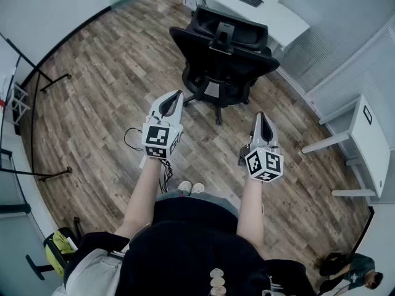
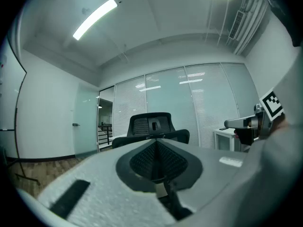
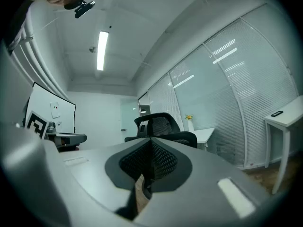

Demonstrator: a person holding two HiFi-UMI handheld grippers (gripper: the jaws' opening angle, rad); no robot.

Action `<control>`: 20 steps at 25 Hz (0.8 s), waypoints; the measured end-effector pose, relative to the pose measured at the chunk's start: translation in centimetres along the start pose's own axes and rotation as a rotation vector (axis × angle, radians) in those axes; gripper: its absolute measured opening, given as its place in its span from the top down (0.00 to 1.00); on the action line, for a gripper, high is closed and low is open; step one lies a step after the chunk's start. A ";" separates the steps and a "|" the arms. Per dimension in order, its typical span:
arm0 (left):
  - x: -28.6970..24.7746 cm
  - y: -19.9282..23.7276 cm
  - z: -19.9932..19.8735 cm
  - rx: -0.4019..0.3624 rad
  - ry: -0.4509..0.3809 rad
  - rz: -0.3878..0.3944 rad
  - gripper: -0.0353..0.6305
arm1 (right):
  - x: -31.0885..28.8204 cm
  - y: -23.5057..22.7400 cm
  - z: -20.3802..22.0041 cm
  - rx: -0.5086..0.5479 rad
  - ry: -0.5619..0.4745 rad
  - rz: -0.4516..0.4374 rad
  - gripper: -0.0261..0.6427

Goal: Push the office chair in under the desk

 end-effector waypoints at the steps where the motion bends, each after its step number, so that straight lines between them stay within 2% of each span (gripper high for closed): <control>1: 0.1 0.0 0.0 -0.001 0.001 0.000 0.94 | 0.0 0.1 0.0 0.000 0.000 -0.001 0.95; 20: -0.1 -0.6 0.2 0.005 0.005 0.010 0.94 | 0.4 0.1 0.1 -0.009 -0.005 -0.027 0.95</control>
Point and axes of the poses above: the fingertips, and each gripper's own axes: x backward along the fingers, y to its left, z out of its underside, the point moved 3 cm from there along x, backward along the fingers, and after that the axes turned 1 degree about -z, right-handed, at the moved point
